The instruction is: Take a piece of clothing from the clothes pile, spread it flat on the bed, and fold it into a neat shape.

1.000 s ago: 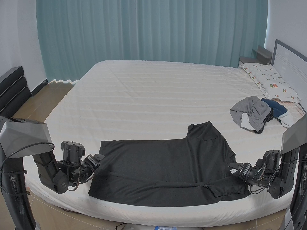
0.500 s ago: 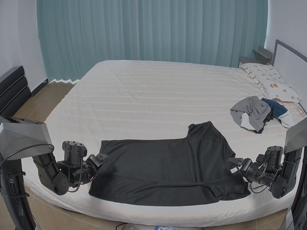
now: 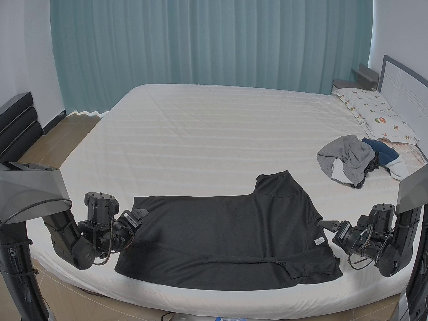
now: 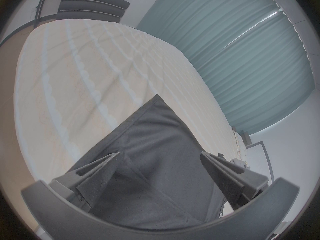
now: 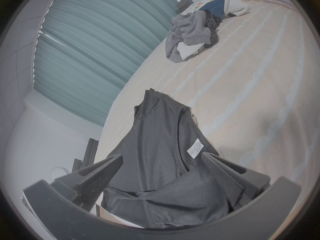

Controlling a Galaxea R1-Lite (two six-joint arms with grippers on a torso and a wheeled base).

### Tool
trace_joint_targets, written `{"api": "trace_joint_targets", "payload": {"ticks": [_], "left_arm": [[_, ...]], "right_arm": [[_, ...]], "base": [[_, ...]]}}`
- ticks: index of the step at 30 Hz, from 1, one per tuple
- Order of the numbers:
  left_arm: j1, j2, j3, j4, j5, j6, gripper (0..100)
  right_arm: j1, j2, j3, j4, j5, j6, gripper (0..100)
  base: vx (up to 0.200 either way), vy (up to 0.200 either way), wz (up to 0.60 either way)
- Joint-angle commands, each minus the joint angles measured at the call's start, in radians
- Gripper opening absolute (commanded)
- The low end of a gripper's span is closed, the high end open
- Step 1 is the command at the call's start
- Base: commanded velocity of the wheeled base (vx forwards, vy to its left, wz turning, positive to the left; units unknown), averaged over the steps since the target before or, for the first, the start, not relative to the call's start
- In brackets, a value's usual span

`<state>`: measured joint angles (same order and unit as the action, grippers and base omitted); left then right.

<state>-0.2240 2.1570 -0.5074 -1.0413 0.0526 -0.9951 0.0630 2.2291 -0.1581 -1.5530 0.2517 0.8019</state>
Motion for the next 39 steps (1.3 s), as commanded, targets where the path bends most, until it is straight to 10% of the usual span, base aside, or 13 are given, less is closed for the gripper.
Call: {"api": "trace_joint_targets", "payload": {"ticks": [1,26,39], "left_arm": [[0.020,-0.031,-0.031,0.001,0.000,0.001,100],[0.069,0.034,-0.126,0.014,-0.010,0.064,100],[0.118,0.196,-0.471,0.196,-0.025,0.253,100]], "right_arm": [[0.014,0.009,0.000,-0.009,0.000,0.002,100],[0.047,0.030,0.014,-0.009,-0.002,0.003,100],[0.049,0.055,0.014,-0.010,0.000,0.003,100]], "base": [[0.000,0.000,0.00],[0.048,0.000,0.00],[0.000,0.000,0.00]]}}
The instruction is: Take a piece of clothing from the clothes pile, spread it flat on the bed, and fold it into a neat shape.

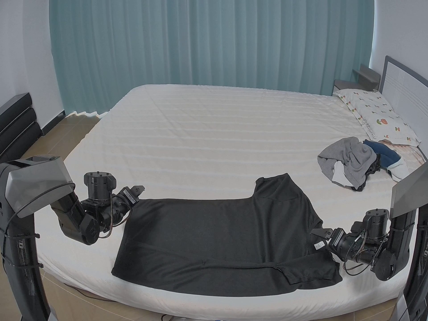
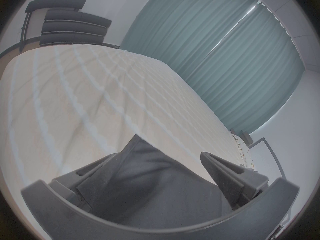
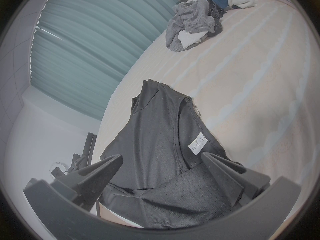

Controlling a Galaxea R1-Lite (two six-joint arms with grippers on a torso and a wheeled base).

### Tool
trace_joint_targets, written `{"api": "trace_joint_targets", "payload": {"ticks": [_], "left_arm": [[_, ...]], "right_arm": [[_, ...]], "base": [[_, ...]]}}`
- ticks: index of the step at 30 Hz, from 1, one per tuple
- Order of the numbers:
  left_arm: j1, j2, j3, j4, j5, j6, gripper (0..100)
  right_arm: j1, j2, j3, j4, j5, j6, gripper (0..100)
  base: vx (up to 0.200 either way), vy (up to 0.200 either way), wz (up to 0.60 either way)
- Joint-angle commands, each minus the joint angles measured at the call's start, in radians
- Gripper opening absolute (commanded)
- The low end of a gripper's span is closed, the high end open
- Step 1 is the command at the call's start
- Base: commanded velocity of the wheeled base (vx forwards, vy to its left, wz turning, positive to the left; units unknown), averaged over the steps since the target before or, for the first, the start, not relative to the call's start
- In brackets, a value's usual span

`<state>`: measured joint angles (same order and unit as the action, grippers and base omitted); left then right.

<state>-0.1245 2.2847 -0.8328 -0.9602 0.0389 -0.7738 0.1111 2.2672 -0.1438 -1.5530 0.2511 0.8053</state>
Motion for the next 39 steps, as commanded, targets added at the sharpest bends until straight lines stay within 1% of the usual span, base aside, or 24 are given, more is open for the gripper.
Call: {"api": "trace_joint_targets", "payload": {"ticks": [1,3,5,7,10,12,19,30,31,37,39], "left_arm": [[0.020,0.072,-0.177,0.149,-0.028,0.033,100],[0.029,0.081,-0.227,0.205,-0.082,0.038,100],[0.040,0.096,-0.264,0.227,-0.128,0.044,100],[0.054,0.119,-0.298,0.225,-0.146,0.070,100],[0.066,0.177,-0.378,0.233,-0.146,0.120,100],[0.066,0.205,-0.401,0.230,-0.137,0.128,100],[0.068,0.271,-0.422,0.221,-0.139,0.136,100],[0.077,0.271,-0.411,0.221,-0.145,0.149,100],[0.075,0.271,-0.413,0.221,-0.145,0.149,0],[0.078,0.268,-0.408,0.219,-0.136,0.149,0],[0.078,0.263,-0.396,0.219,-0.134,0.146,0]], "right_arm": [[0.001,0.020,0.000,-0.010,0.001,-0.002,100],[0.001,0.020,0.000,-0.010,0.001,-0.002,100],[0.001,0.020,0.000,-0.009,0.001,-0.002,100],[0.001,0.021,0.000,-0.010,0.001,-0.002,100],[0.002,0.023,-0.002,-0.009,0.001,-0.002,100],[0.004,0.023,-0.002,-0.010,0.001,-0.002,100],[0.006,0.037,-0.010,-0.010,-0.001,-0.003,100],[0.004,0.044,-0.013,-0.010,0.001,-0.003,100],[0.006,0.043,-0.013,-0.010,0.001,-0.002,100],[0.001,0.026,-0.017,-0.010,-0.003,-0.003,100],[-0.004,0.028,-0.049,-0.009,-0.016,-0.006,100]], "base": [[0.000,0.000,0.00],[0.000,0.000,0.00],[0.000,0.000,0.00],[0.000,0.000,0.00],[0.000,0.000,0.00],[0.000,0.000,0.00],[0.000,0.000,0.00],[0.000,0.000,0.00],[0.000,0.000,0.00],[0.000,0.000,0.00],[0.000,0.000,0.00]]}}
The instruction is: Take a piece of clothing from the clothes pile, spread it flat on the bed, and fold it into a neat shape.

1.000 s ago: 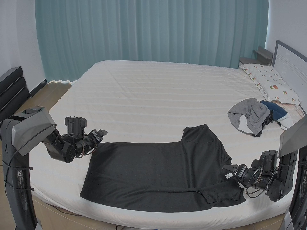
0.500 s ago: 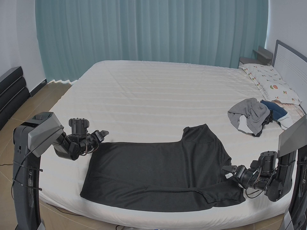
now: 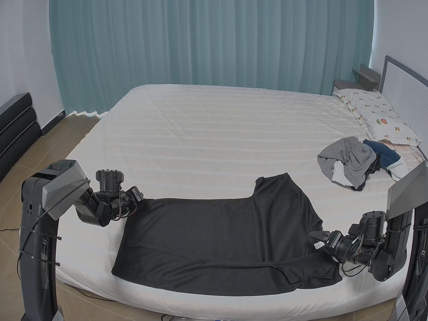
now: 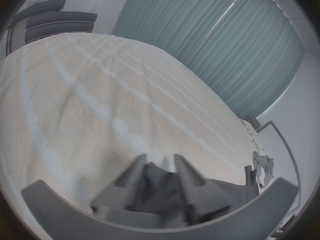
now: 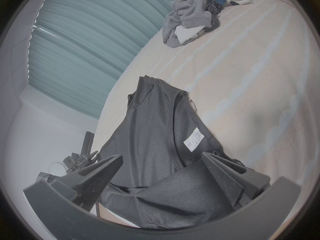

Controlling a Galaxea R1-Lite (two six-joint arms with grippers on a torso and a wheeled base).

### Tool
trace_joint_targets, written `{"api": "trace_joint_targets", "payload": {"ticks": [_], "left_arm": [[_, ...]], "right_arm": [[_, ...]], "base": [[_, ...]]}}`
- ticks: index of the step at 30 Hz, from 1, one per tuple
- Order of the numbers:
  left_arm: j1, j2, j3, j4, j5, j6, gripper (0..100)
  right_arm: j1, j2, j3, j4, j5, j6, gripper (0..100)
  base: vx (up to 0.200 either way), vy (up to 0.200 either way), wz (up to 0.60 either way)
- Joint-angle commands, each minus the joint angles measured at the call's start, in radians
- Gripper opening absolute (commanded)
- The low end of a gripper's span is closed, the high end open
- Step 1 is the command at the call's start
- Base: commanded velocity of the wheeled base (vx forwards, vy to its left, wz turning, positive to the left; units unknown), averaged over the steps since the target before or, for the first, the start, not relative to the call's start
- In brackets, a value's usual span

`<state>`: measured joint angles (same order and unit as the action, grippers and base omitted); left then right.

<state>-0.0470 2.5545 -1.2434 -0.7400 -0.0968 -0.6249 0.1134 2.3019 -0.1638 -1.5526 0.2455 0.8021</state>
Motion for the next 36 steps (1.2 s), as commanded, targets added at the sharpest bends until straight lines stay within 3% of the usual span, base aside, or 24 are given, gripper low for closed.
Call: {"api": "trace_joint_targets", "payload": {"ticks": [1,4,6,12,14,24,30,36], "left_arm": [[0.003,-0.011,0.022,-0.002,0.003,-0.003,0],[0.003,-0.022,0.036,-0.018,0.008,-0.004,0],[0.001,-0.030,0.082,-0.101,0.017,-0.006,0],[-0.001,-0.031,0.121,-0.183,0.022,-0.009,0],[-0.001,-0.042,0.136,-0.182,0.022,-0.035,0],[-0.004,-0.066,0.176,-0.182,0.020,-0.114,0],[-0.004,-0.065,0.179,-0.182,0.020,-0.114,0],[-0.002,-0.066,0.177,-0.180,0.017,-0.114,0]], "right_arm": [[-0.006,-0.006,-0.048,-0.006,-0.022,-0.004,100],[-0.006,-0.004,-0.075,-0.001,-0.043,-0.008,100],[0.005,-0.009,-0.137,0.017,-0.061,-0.017,100],[0.000,-0.001,-0.362,0.189,-0.084,-0.127,100],[0.019,0.027,-0.507,0.302,-0.132,-0.144,100],[0.012,0.180,-1.019,0.809,-0.144,-0.189,100],[-0.001,0.309,-1.163,0.821,-0.147,-0.265,100],[-0.018,0.335,-1.241,0.830,-0.146,-0.268,100]], "base": [[0.000,0.000,0.00],[0.000,0.000,0.00],[0.000,0.000,0.00],[0.000,0.000,0.00],[0.000,0.000,0.00],[0.000,0.000,0.00],[0.000,0.000,0.00],[0.000,0.000,0.00]]}}
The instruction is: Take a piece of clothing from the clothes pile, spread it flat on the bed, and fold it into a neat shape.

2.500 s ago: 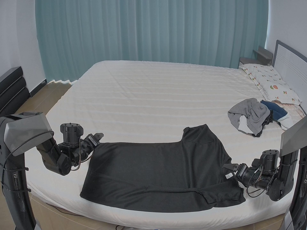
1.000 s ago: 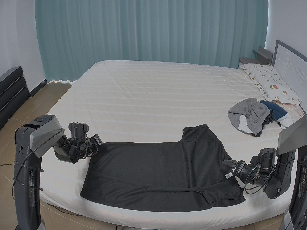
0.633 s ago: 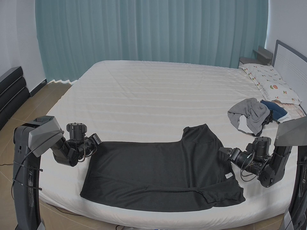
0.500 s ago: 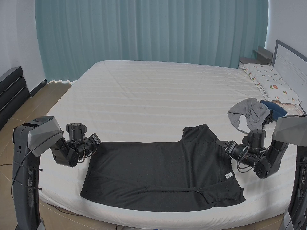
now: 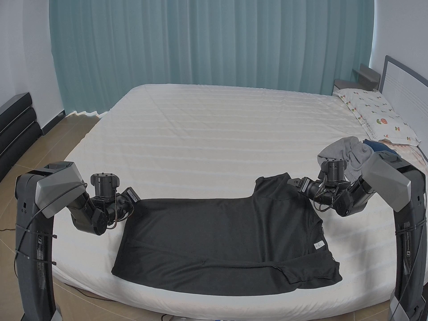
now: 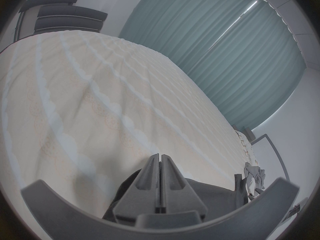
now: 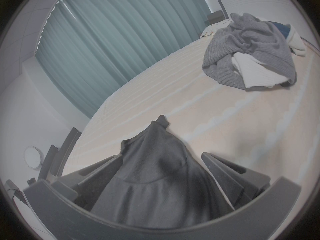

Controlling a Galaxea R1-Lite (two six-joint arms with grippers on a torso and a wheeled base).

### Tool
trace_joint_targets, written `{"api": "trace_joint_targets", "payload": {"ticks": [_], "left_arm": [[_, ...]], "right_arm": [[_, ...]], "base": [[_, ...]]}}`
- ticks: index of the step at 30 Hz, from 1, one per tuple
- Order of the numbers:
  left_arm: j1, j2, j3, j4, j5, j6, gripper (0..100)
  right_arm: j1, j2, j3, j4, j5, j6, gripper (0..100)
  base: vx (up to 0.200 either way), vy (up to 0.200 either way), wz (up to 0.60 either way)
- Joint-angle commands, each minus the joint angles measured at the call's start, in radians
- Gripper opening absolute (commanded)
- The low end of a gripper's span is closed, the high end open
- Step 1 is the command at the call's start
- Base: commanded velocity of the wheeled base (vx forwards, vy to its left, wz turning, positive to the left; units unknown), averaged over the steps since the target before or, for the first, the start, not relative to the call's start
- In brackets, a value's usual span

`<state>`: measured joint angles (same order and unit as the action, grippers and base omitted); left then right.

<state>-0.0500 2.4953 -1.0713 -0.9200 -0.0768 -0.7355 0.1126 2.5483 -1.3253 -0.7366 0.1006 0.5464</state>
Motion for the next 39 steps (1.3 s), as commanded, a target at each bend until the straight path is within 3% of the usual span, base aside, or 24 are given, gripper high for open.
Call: {"api": "trace_joint_targets", "payload": {"ticks": [1,5,6,22,27,35,39], "left_arm": [[0.001,-0.007,0.005,0.000,-0.003,-0.004,0],[0.002,-0.006,0.005,0.000,-0.003,-0.004,0],[0.002,-0.007,0.005,0.000,-0.003,-0.004,0],[0.010,-0.016,-0.009,0.023,-0.008,-0.005,0],[0.025,-0.044,-0.010,0.024,-0.017,-0.015,0],[0.045,-0.050,-0.018,0.026,-0.018,-0.016,0],[0.047,-0.061,-0.016,0.027,-0.034,-0.041,0]], "right_arm": [[-0.017,0.089,-0.081,0.014,0.001,-0.011,100],[-0.024,0.087,-0.094,0.014,0.010,-0.005,100],[-0.024,0.087,-0.092,0.016,0.011,-0.005,0],[-0.040,0.015,-0.012,-0.006,0.033,0.061,0],[-0.057,-0.025,0.078,-0.118,0.087,0.072,0],[-0.071,-0.048,0.123,-0.207,0.090,0.076,0],[-0.071,-0.056,0.169,-0.268,0.088,0.124,0]], "base": [[0.000,0.000,0.00],[0.000,0.000,0.00],[0.000,0.000,0.00],[0.000,0.000,0.00],[0.000,0.000,0.00],[0.000,0.000,0.00],[0.000,0.000,0.00]]}}
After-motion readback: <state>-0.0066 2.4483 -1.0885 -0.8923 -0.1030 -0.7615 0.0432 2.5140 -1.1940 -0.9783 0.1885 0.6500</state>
